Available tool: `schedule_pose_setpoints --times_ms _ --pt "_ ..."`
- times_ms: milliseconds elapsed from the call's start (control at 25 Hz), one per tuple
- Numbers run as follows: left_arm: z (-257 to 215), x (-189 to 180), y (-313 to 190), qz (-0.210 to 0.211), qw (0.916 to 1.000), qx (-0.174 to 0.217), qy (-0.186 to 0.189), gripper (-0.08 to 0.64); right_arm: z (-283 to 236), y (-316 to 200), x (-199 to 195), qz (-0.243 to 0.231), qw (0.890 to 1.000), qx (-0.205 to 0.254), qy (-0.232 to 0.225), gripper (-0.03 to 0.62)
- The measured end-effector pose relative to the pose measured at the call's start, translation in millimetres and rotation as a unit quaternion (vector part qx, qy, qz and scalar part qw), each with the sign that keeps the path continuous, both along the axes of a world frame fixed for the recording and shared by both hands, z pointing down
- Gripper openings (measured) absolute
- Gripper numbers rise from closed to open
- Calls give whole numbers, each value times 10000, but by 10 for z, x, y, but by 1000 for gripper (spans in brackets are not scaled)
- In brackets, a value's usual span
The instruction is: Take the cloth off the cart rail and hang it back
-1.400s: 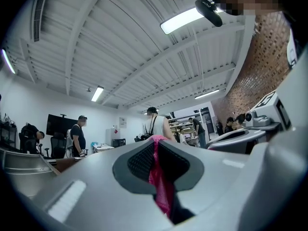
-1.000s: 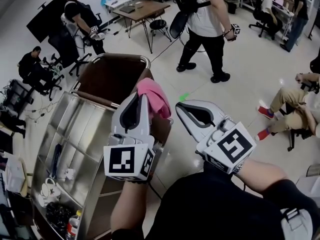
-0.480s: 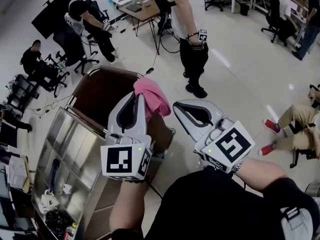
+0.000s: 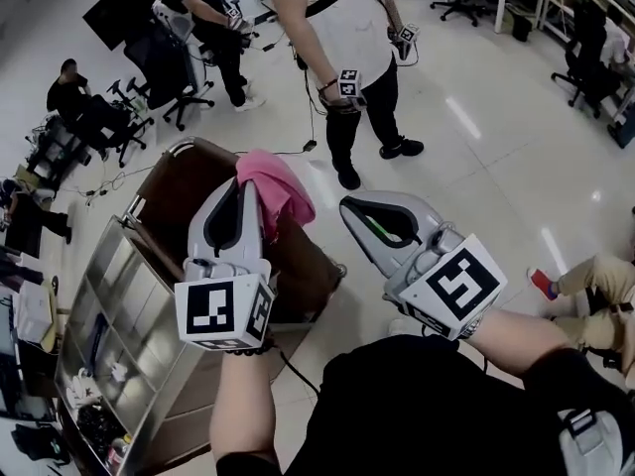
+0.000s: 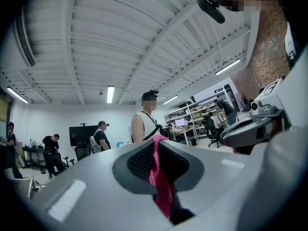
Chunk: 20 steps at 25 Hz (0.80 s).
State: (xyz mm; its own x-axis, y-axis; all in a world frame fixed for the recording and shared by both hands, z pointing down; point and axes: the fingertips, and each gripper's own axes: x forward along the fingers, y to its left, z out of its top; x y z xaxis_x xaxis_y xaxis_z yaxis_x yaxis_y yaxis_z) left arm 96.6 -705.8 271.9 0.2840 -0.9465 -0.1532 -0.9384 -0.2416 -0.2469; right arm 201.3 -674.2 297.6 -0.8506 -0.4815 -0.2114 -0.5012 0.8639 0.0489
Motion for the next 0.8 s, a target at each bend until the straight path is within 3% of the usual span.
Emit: schedule_pose_setpoints --times_ms 120,240,360,440,600,800 --pt "48 -37 -210 -131 9999 -77 -69 25 46 -217 21 -53 9999 -99 27 3" --pt "88 -78 -395 -155 9996 -127 -190 25 132 -365 1 -78 9978 -649 108 3" --pt "102 -152 -554 -204 9990 -161 -359 25 107 -567 -45 -72 9994 -341 18 2" --pt "139 -232 -634 -201 9987 -194 -432 25 133 -643 -123 -51 9989 -459 31 2" --pt "276 -389 -797 -95 9986 -265 -439 25 102 -787 -301 -12 9998 -181 2 2" --pt "647 -648 -983 -35 9978 -593 -305 25 186 -894 -612 -21 9986 -515 143 2"
